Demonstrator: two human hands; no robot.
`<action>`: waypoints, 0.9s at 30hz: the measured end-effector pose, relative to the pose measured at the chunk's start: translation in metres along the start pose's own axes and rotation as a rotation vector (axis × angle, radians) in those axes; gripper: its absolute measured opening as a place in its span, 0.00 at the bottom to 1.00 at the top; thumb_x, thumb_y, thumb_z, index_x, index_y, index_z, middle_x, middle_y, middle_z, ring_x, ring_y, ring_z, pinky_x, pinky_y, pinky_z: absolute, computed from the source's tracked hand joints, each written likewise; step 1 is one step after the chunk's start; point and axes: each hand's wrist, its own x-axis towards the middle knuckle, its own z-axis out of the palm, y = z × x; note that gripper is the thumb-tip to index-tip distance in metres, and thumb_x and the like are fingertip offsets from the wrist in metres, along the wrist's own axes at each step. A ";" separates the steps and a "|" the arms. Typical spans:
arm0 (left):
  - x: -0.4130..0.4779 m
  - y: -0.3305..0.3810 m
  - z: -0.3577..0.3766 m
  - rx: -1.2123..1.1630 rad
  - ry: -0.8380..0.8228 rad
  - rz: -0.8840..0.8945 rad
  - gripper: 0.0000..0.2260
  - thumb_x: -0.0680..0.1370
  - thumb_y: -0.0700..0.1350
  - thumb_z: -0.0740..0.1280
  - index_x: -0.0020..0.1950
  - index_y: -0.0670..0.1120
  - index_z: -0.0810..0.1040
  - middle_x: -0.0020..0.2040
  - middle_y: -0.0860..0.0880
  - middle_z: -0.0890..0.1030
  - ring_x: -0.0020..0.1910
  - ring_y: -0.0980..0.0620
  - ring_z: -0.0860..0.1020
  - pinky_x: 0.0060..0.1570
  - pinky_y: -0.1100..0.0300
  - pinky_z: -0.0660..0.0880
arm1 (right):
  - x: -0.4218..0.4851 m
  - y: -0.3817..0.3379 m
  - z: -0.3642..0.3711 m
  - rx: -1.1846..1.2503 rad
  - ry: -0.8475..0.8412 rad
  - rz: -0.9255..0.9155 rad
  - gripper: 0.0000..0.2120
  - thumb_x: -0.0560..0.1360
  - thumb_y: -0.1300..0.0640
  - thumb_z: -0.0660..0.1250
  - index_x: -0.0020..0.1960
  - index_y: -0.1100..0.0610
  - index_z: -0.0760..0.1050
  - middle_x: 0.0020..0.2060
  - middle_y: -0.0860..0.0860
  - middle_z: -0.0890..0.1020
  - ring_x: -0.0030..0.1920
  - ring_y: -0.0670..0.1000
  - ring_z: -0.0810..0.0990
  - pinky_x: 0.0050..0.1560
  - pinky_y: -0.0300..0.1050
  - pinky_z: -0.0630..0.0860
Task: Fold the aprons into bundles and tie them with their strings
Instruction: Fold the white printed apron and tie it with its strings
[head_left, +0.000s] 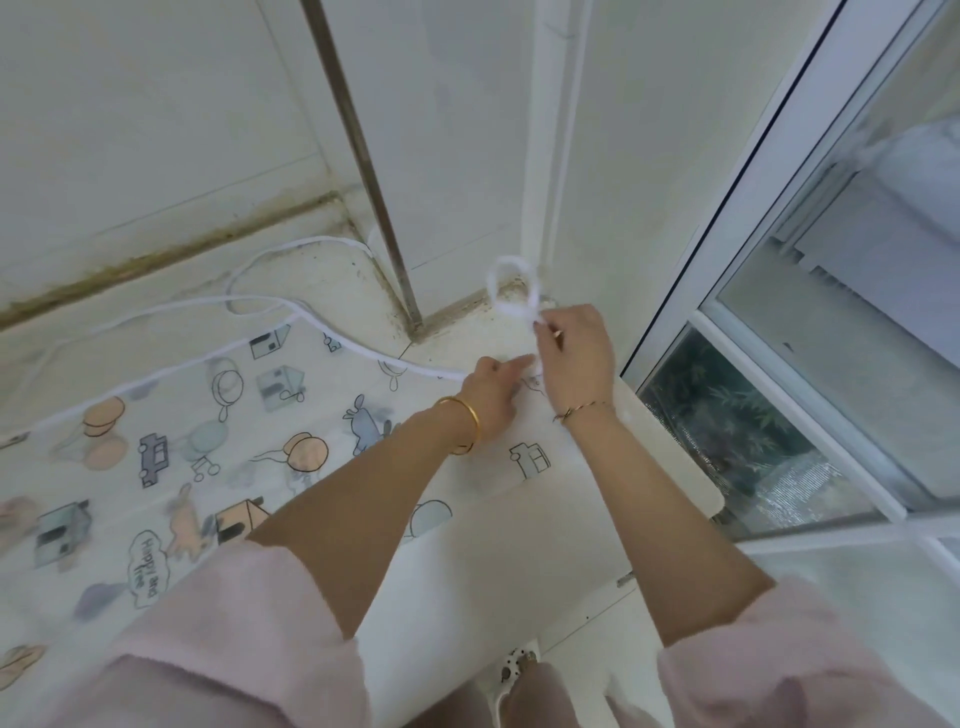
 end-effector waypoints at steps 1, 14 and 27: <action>-0.005 -0.001 -0.006 -0.309 0.039 -0.038 0.28 0.73 0.33 0.60 0.72 0.47 0.64 0.55 0.42 0.71 0.51 0.44 0.72 0.51 0.55 0.72 | -0.012 -0.001 0.006 -0.006 -0.041 0.003 0.09 0.78 0.59 0.61 0.47 0.56 0.80 0.46 0.54 0.75 0.43 0.47 0.71 0.43 0.37 0.66; -0.054 -0.023 -0.043 -1.563 0.441 -0.359 0.06 0.76 0.34 0.60 0.43 0.42 0.75 0.35 0.47 0.74 0.35 0.51 0.73 0.48 0.59 0.75 | -0.064 0.022 0.032 0.037 -0.182 0.139 0.09 0.73 0.69 0.60 0.51 0.60 0.72 0.49 0.52 0.74 0.46 0.50 0.74 0.45 0.40 0.68; -0.072 -0.037 -0.052 -1.377 0.410 -0.468 0.05 0.77 0.38 0.63 0.43 0.41 0.77 0.27 0.49 0.68 0.21 0.54 0.66 0.38 0.58 0.76 | -0.038 0.025 0.033 0.296 -0.123 0.453 0.10 0.76 0.61 0.57 0.36 0.59 0.66 0.32 0.51 0.70 0.35 0.50 0.73 0.36 0.40 0.66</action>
